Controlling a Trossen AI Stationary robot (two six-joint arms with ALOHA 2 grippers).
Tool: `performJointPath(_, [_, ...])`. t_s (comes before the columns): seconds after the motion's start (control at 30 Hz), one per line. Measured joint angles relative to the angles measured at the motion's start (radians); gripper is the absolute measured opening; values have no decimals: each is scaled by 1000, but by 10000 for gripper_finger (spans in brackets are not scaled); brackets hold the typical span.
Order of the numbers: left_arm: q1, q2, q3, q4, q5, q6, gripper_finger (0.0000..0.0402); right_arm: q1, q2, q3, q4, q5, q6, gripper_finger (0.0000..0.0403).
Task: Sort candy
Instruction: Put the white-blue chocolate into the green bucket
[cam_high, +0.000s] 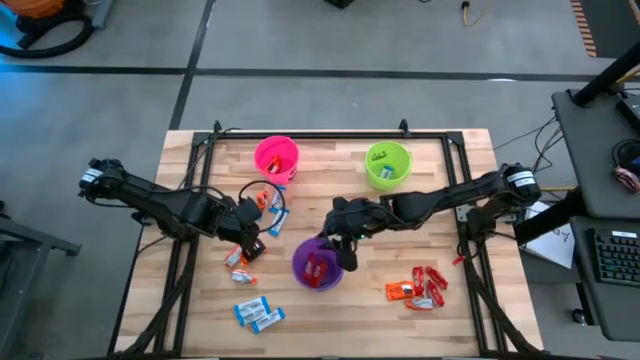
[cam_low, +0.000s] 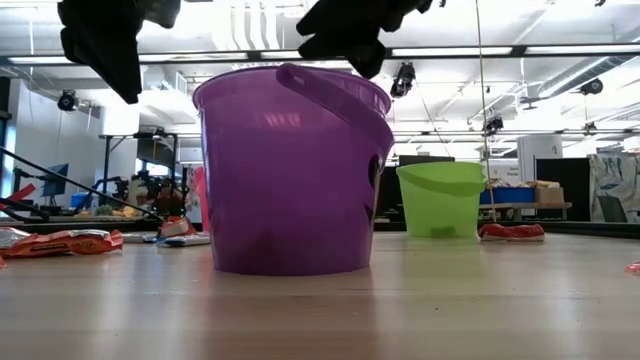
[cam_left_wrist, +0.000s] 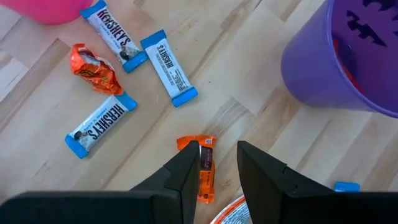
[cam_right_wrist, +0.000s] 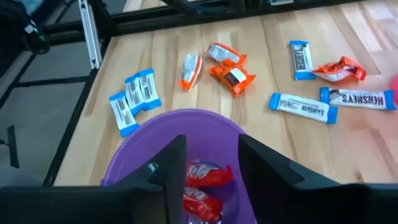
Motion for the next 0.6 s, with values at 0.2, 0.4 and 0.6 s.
performJointPath(0.2, [0, 4, 0, 10, 0, -3, 91, -1, -23, 29, -53, 28, -15, 164])
performJointPath(0.4, [2, 37, 0, 99, -5, -1, 91, -7, -60, 51, -118, 56, -14, 173])
performJointPath(0.6, [59, 88, 0, 173, 63, 13, 79, -10, -86, 61, -112, 83, -14, 173])
